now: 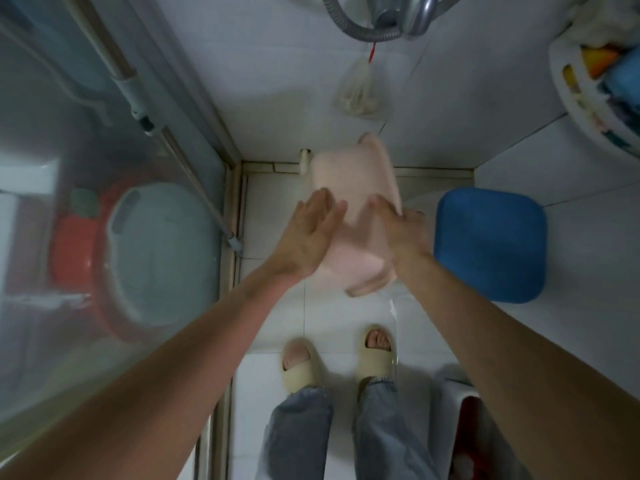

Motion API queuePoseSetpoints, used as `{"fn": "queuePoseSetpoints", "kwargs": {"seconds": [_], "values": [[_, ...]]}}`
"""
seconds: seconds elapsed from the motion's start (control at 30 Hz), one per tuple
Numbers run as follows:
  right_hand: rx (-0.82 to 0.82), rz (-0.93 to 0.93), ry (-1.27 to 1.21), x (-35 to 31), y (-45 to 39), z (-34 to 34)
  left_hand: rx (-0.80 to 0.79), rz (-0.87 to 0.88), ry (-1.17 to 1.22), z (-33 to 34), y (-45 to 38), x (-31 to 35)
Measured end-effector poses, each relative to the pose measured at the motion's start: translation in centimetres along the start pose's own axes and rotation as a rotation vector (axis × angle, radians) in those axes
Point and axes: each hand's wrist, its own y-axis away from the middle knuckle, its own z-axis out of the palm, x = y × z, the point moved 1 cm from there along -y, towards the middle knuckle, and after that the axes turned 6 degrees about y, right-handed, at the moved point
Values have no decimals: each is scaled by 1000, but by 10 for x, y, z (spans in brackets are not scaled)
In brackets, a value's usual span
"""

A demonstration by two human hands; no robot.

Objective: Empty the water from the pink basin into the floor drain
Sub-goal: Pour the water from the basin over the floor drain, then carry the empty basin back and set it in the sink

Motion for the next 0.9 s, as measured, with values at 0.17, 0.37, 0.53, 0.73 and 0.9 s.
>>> {"fn": "queuePoseSetpoints", "kwargs": {"seconds": [0.17, 0.37, 0.53, 0.73, 0.9], "values": [[79, 192, -355, 26, -7, -15, -139, 121, -446, 32, -4, -3], [111, 185, -204, 14, -16, -27, 24, 89, -273, 33, 2, 6], [-30, 5, 21, -12, 24, -40, 149, -136, -49, 14, 20, 19], [-471, -248, 291, -39, 115, -41, 332, -555, 355, -3, 92, 69], [-763, -713, 700, -54, 194, -53, 371, -769, 512, -13, 198, 101]]}}
